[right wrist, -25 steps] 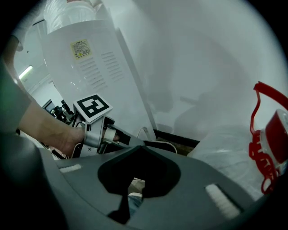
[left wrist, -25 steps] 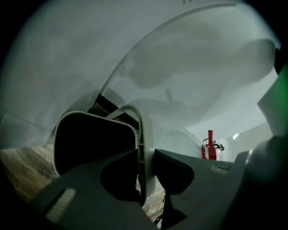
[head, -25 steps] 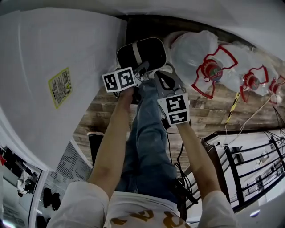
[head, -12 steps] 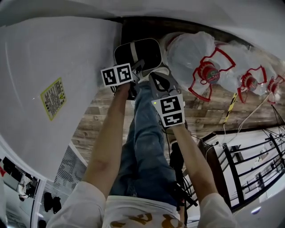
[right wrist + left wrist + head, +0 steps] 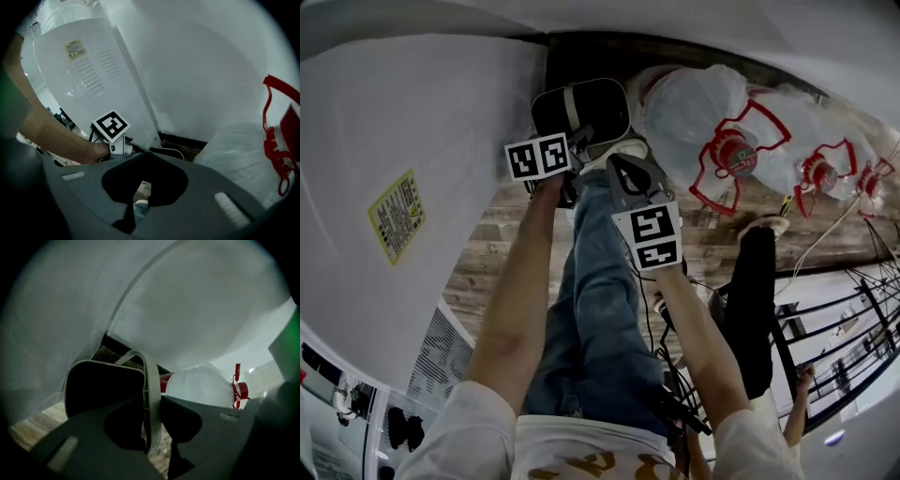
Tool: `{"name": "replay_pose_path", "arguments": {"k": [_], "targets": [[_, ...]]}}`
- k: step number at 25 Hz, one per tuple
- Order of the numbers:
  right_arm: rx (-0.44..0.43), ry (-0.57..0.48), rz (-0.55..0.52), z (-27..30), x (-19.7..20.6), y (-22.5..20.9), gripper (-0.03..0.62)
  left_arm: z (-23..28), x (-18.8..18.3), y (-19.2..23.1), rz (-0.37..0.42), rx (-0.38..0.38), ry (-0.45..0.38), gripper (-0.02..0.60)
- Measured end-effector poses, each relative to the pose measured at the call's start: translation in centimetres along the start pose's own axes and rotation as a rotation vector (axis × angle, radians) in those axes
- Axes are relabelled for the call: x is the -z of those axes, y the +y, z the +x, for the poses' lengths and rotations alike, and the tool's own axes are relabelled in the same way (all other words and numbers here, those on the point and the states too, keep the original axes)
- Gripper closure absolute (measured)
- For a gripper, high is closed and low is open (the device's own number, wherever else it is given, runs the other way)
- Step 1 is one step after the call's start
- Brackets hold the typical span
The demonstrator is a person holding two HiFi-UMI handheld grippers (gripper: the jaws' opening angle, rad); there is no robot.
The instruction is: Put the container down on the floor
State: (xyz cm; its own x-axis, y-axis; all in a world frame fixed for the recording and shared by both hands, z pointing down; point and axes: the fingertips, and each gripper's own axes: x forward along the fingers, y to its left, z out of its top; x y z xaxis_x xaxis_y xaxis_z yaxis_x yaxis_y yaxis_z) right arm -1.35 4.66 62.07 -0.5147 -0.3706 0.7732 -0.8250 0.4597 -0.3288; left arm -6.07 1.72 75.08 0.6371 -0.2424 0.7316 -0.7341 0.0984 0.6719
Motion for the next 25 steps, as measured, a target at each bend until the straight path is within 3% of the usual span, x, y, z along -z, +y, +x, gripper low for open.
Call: {"name": "replay_pose_path", "arguments": {"k": [3, 9, 16, 21, 25], "targets": [[0.007, 0.002, -0.022, -0.1, 0.2, -0.2, 0.565, 0.0, -0.1, 0.3, 0.012, -0.037, -0.009, 0.502], [0.017, -0.003, -0.031, -0.3, 0.1, -0.3, 0.565, -1.1, -0.1, 2.5, 0.01, -0.182, -0.015, 0.499], [0.035, -0.033, -0.035, -0.9, -0.7, -0.7, 0.565, -1.8, 0.5, 3.8, 0.056, -0.3, 0.045, 0.458], [0.046, -0.037, -0.042, -1.7, -0.7, -1.1, 0.565, -3.5, 0.5, 5.2, 0.016, -0.412, -0.003, 0.415], [0.048, -0.032, -0.051, -2.5, -0.4, -1.1, 0.565, -4.9, 1.1, 6.2, 0.031, -0.492, -0.002, 0.414]]}}
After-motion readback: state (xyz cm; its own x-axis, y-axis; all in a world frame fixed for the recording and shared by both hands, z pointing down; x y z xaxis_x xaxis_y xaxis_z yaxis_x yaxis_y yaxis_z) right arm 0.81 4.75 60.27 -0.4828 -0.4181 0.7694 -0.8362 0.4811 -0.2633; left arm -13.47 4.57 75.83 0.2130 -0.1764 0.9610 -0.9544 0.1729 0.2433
